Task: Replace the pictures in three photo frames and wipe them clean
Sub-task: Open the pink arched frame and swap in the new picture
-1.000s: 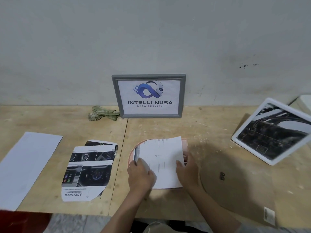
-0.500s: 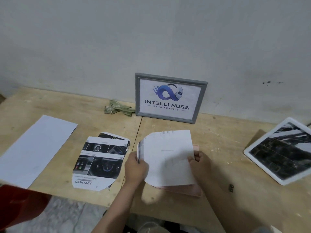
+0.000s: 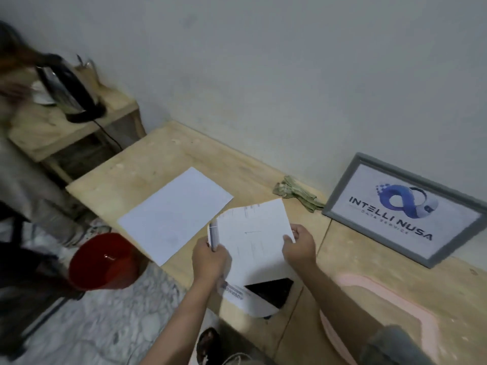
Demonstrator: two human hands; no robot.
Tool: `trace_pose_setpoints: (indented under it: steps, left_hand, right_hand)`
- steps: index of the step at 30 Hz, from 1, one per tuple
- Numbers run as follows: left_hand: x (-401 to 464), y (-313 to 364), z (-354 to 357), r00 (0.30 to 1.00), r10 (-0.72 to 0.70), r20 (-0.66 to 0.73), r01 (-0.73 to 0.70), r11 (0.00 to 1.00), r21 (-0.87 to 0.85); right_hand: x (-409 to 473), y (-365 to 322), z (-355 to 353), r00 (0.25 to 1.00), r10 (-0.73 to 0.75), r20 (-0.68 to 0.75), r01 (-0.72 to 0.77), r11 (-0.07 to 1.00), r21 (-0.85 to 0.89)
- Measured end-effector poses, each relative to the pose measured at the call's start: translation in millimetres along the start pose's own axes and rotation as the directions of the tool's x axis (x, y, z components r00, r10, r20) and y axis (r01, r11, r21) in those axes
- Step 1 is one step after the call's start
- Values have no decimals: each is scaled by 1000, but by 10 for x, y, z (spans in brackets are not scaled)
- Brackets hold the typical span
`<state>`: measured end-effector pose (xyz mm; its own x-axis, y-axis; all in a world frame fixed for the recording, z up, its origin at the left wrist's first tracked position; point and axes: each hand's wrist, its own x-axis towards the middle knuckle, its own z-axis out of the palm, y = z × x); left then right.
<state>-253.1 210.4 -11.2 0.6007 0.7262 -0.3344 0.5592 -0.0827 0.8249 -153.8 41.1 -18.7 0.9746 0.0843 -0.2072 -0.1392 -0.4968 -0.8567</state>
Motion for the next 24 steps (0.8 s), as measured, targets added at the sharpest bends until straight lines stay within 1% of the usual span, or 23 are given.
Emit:
trace_pose_setpoints:
  steps: [3, 5, 8, 11, 15, 17, 19, 22, 24]
  left_hand:
    - [388, -92, -399, 994, -52, -93, 53, 999, 5]
    - [591, -151, -602, 987, -107, -121, 109, 994, 7]
    - [895, -224, -857, 980, -155, -125, 162, 986, 48]
    - [1140, -241, -1014, 989, -128, -78, 138, 981, 134]
    - [1361, -320, -1091, 992, -125, 18, 117, 961, 251]
    - [1428, -411, -1076, 992, -109, 56, 78, 914, 399]
    - [1456, -476, -1048, 994, -95, 61, 50, 854, 518]
    - [1468, -547, -1034, 979, -181, 90, 97, 809, 579]
    - [1459, -609, -1002, 976, -196, 96, 104, 804, 585]
  right_hand:
    - [177, -457, 595, 992, -41, 123, 47, 998, -43]
    - [296, -692, 961, 977, -71, 200, 91, 991, -95]
    - [466, -1000, 1485, 945, -101, 310, 171, 963, -209]
    - [632, -1229, 1910, 916, -117, 385, 256, 907, -335]
    - [842, -1315, 2347, 889, -135, 438, 373, 770, -518]
    - [929, -1286, 2499, 856, -121, 502, 442, 675, -591]
    - [998, -1230, 2589, 825, -81, 559, 495, 579, -648]
    - [1041, -1155, 2709, 789, -3, 615, 562, 410, -719]
    - [1031, -1118, 2744, 780, 28, 625, 578, 353, -736]
